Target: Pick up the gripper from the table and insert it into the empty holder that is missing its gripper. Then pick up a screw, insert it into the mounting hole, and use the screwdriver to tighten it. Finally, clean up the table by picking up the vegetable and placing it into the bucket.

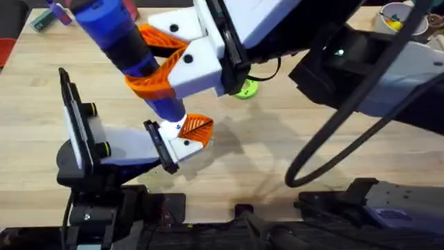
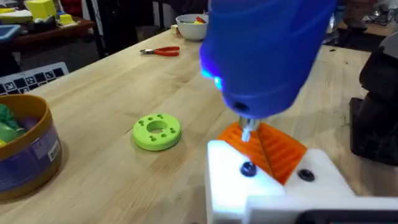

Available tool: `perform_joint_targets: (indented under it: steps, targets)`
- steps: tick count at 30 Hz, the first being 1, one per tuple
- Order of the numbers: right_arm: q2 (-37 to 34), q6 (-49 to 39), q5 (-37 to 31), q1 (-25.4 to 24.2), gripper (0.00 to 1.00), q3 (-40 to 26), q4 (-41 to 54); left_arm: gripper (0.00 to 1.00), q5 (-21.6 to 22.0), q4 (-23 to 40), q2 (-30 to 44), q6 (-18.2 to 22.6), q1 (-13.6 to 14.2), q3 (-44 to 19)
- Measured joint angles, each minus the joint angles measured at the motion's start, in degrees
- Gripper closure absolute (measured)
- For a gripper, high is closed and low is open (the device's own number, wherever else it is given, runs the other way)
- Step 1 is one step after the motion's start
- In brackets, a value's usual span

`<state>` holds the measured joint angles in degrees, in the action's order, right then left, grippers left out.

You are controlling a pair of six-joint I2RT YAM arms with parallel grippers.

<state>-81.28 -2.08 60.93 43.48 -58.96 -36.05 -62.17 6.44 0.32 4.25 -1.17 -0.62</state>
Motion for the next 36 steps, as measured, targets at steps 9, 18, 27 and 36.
perform_joint_targets:
  steps: [9, 18, 27, 36]
  targets:
    - [0.00, 1.46, 0.00, 0.00, 0.977, 0.00, -1.26, 0.992, 0.00, 0.00, -0.02, 0.00, 0.00, 0.00]
    - [-0.01, 2.95, 0.01, 0.00, 0.977, 0.00, -1.67, 0.992, 0.00, 0.00, -0.01, 0.00, 0.00, -0.01]
    - [-1.09, 4.31, 0.84, 0.00, 0.977, 0.00, -5.30, 0.992, 0.00, 0.00, -0.01, 0.01, 0.00, 0.00]
    - [-3.11, 5.09, 2.15, 0.00, 0.977, 0.00, -5.60, 0.992, 0.00, 0.00, 0.00, 0.02, 0.00, 0.00]
